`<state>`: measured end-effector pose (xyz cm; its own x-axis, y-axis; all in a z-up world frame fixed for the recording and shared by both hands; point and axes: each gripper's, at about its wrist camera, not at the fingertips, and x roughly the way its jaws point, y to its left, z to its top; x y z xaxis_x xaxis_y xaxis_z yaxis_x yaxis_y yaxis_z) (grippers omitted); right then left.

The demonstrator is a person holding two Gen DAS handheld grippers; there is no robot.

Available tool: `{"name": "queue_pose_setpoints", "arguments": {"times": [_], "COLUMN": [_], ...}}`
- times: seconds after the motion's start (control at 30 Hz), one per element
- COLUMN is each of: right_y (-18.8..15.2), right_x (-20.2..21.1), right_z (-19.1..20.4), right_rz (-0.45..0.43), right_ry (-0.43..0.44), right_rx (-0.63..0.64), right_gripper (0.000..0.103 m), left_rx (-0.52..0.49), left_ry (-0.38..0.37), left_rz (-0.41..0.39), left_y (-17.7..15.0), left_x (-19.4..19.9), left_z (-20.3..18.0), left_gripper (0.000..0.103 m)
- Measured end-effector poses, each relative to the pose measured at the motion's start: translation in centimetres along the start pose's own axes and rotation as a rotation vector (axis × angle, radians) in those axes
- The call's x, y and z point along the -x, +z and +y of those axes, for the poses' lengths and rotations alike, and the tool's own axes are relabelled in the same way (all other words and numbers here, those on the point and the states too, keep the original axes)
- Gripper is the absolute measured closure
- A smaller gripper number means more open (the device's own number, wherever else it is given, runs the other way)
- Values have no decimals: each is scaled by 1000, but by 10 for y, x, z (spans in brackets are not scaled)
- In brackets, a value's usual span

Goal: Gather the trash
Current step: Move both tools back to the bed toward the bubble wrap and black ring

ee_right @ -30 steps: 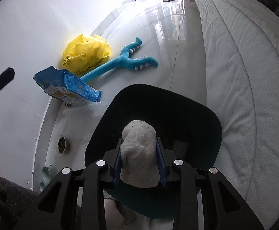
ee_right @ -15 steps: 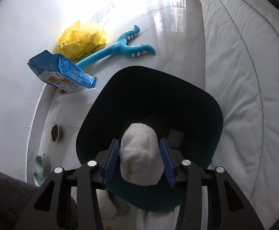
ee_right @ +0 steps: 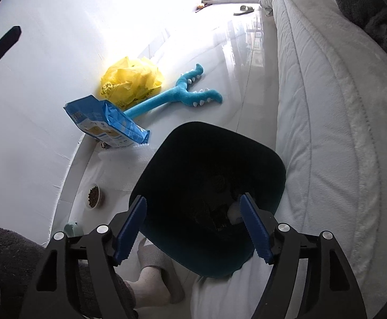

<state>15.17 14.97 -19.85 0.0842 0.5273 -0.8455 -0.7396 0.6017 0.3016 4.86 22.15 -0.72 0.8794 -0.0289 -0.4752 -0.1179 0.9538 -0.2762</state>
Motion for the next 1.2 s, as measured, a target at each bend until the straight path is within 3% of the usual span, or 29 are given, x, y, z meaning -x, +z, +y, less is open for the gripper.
{"name": "queue_pose_setpoints", "arguments": {"times": [0.23, 0.63, 1.2], "right_y": [-1, -13, -56], "right_x": [47, 119, 180], "right_z": [-16, -70, -145], "right_rz": [-109, -291, -391], "right_ry": [16, -52, -148], "right_rx": [-15, -33, -114], "right_gripper": [25, 22, 21], "left_rx": [-21, -60, -103], "left_ry": [-24, -86, -138], "left_rz": [6, 38, 80], "left_y": [0, -7, -21], "left_x": [-15, -41, -74], "left_z": [-30, -84, -150], "left_gripper": [8, 8, 8]}}
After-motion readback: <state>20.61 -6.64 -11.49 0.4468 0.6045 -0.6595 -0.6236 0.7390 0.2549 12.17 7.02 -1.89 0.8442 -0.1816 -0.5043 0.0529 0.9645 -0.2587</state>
